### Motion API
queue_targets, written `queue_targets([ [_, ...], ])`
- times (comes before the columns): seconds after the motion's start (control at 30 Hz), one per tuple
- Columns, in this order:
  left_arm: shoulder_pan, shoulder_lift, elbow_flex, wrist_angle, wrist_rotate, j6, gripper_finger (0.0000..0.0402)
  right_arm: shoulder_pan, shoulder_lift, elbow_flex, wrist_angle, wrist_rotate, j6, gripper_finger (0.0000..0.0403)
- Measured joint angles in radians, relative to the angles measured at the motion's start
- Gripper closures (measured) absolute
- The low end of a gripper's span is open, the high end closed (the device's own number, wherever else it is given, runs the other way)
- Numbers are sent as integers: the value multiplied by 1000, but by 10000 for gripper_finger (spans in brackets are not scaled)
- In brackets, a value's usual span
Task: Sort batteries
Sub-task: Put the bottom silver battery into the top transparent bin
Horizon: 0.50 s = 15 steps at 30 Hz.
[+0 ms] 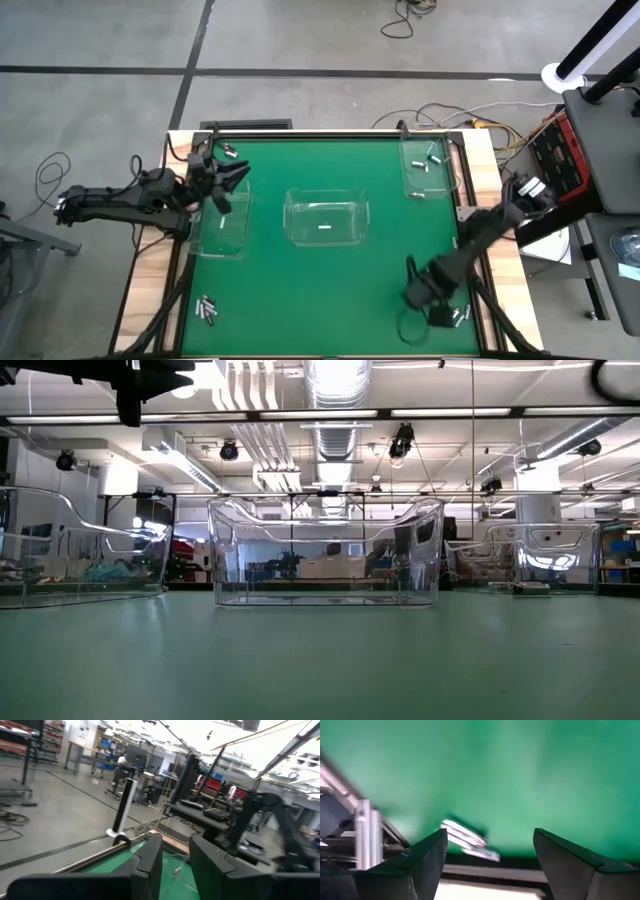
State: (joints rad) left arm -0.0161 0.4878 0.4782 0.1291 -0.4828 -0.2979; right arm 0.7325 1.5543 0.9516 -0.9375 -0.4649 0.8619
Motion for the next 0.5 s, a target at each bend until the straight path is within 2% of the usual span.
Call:
queue_targets([
  [0.13, 0, 20, 0, 11, -6, 54, 324, 148, 28, 29, -3, 90, 8, 117],
  [0.27, 0, 33, 0, 26, -6, 87, 324, 250, 34, 35, 11, 144, 16, 117],
  [0.5, 0, 38, 0, 28, -6, 85, 324, 277, 40, -3, 62, 166, 31, 126],
])
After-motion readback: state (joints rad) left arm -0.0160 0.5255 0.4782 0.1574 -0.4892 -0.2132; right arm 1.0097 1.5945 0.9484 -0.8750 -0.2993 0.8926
